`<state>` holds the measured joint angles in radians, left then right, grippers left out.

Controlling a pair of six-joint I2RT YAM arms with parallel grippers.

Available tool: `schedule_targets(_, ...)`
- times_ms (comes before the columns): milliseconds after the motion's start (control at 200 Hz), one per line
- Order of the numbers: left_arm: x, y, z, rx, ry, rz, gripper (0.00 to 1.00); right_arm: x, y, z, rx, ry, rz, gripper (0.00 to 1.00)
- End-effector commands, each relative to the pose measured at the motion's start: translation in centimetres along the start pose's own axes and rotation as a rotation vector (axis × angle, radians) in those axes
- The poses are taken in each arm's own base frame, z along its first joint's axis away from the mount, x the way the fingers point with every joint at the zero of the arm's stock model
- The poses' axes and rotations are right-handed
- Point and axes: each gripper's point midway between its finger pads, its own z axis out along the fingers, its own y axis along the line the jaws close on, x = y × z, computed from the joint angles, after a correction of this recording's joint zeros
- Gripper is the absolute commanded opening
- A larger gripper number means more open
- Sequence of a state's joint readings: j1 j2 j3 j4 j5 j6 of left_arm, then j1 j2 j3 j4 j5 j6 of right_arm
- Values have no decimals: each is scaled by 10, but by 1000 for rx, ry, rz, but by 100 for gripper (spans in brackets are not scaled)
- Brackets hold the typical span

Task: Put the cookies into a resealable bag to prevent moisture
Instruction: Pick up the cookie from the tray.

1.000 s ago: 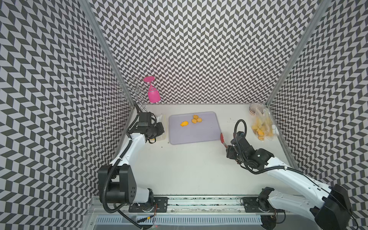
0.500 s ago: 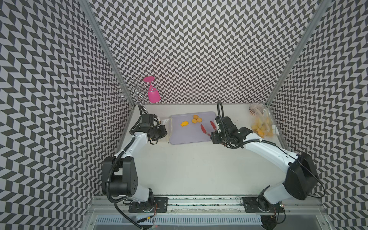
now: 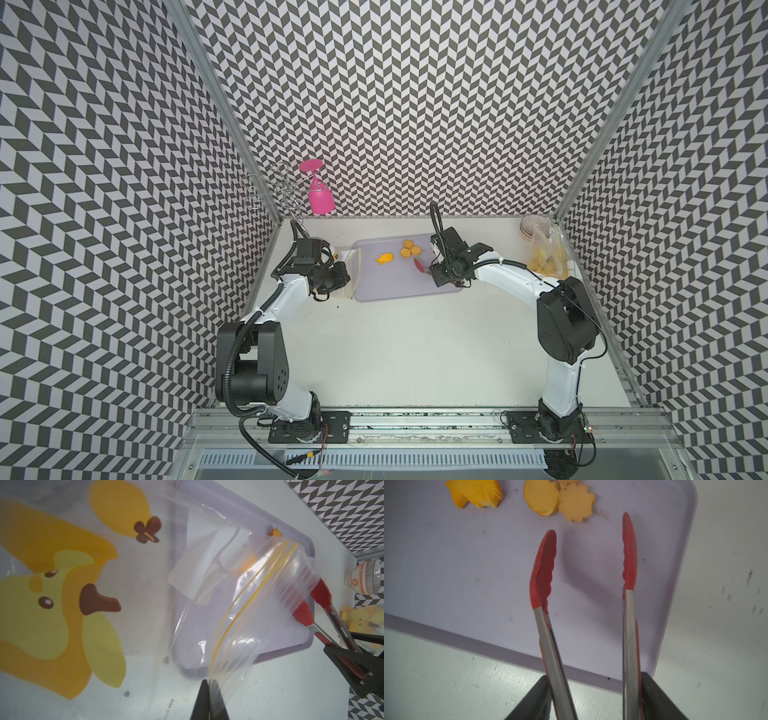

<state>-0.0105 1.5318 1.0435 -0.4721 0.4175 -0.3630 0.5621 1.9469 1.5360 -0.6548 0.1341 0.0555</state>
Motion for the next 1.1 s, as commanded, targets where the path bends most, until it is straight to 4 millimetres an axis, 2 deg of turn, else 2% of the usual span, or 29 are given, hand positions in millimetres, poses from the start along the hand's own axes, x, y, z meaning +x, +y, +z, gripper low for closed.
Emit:
schedule_targets(0,2,0,3,13,4,9,0,-20,-2,1,0,-48,-18,64)
schedule_targets(411,4,-1,4,22,10,12,0,-42,10,29,-65,-40,-26,63)
schedule_targets(666,5,-1,6,26,16,9,0,-40,8,35,-74,-21,-17,52)
schedule_targets(766,6,-2,6,30,19,10,0,-40,6,29,-65,-28,-11,52)
schedule_targets(886,7,-9,8,48,27,23,0,-41,-2,13,-38,-57,8,48)
schedule_targets(1096,8,-28,16,70,54,40,0,-40,-13,-32,-8,-142,65,44)
